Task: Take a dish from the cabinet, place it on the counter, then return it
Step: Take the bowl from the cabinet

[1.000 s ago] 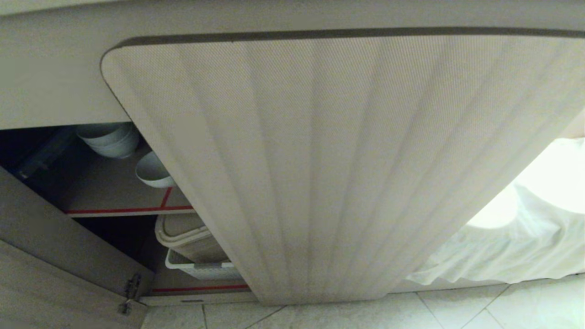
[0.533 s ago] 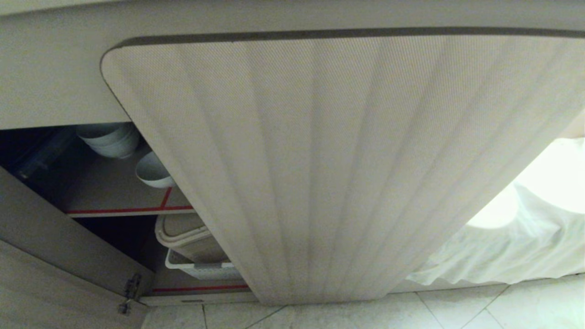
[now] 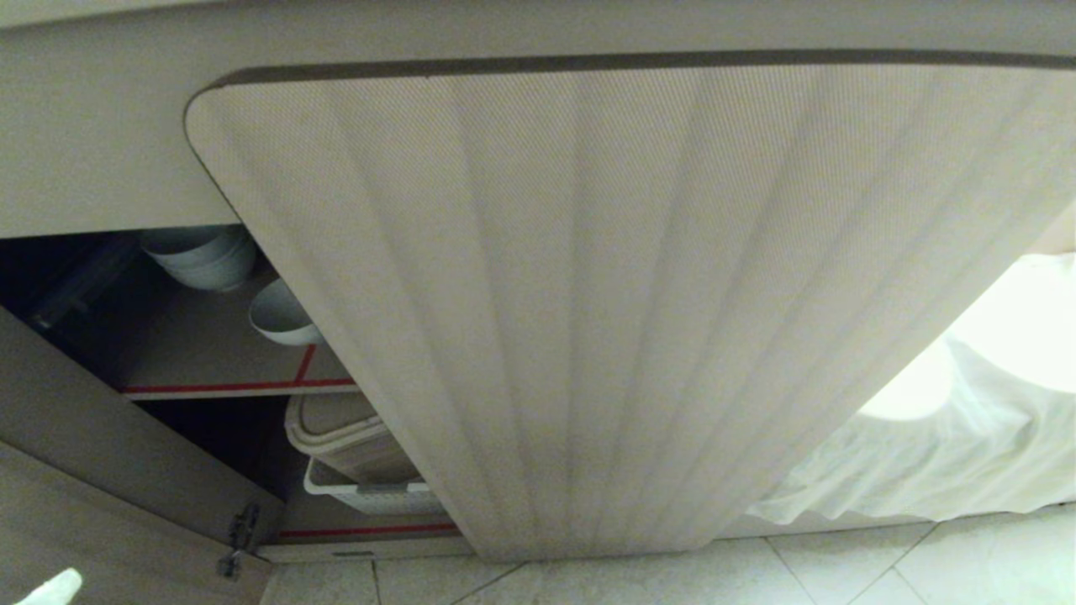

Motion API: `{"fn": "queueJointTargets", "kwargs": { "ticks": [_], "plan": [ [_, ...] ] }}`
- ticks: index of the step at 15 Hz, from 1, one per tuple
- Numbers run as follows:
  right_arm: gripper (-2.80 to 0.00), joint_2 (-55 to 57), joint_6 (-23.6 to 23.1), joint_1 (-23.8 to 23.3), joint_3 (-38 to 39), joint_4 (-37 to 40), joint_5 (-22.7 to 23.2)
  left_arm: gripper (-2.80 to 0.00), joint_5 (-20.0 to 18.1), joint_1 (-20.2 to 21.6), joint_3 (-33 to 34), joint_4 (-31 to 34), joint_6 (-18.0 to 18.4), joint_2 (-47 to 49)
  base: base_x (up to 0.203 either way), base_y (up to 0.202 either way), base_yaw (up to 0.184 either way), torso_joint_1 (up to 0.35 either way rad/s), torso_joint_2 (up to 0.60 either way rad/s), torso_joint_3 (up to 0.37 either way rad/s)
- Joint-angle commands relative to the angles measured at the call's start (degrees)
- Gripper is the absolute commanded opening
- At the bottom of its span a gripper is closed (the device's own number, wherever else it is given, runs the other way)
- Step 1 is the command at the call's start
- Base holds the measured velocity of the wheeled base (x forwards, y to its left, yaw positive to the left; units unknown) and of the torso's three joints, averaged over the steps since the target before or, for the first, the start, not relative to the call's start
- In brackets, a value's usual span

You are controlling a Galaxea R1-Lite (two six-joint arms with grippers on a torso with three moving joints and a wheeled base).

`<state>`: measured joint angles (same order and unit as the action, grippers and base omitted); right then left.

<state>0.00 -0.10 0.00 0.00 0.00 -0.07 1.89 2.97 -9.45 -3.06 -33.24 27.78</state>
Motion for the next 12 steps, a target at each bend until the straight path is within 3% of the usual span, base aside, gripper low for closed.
{"fn": "queueJointTargets", "kwargs": {
  "ticks": [1, 3, 8, 10, 12],
  "plan": [
    [-2.8, 0.0, 0.0, 0.0, 0.0, 0.0, 0.1, -2.8, -0.8, 0.0, 2.5, -5.8, -0.4, 4.8, 0.0, 0.0, 0.0, 0.0, 0.0, 0.0],
    [-2.8, 0.0, 0.0, 0.0, 0.0, 0.0, 0.0, -2.8, -1.2, 0.0, 3.8, -11.9, -2.3, 9.2, 0.0, 0.0, 0.0, 0.0, 0.0, 0.0],
    [-2.8, 0.0, 0.0, 0.0, 0.0, 0.0, 0.1, -2.8, -1.3, 0.1, 4.1, -24.0, -12.9, 22.1, 0.0, 0.0, 0.0, 0.0, 0.0, 0.0],
    [-2.8, 0.0, 0.0, 0.0, 0.0, 0.0, 0.0, -2.8, -1.9, 0.0, 4.0, -25.9, -18.4, 24.4, 0.0, 0.0, 0.0, 0.0, 0.0, 0.0],
    [-2.8, 0.0, 0.0, 0.0, 0.0, 0.0, 0.0, -2.8, -4.5, 0.0, 4.1, -25.9, -19.6, 25.8, 0.0, 0.0, 0.0, 0.0, 0.0, 0.0]
  ]
}}
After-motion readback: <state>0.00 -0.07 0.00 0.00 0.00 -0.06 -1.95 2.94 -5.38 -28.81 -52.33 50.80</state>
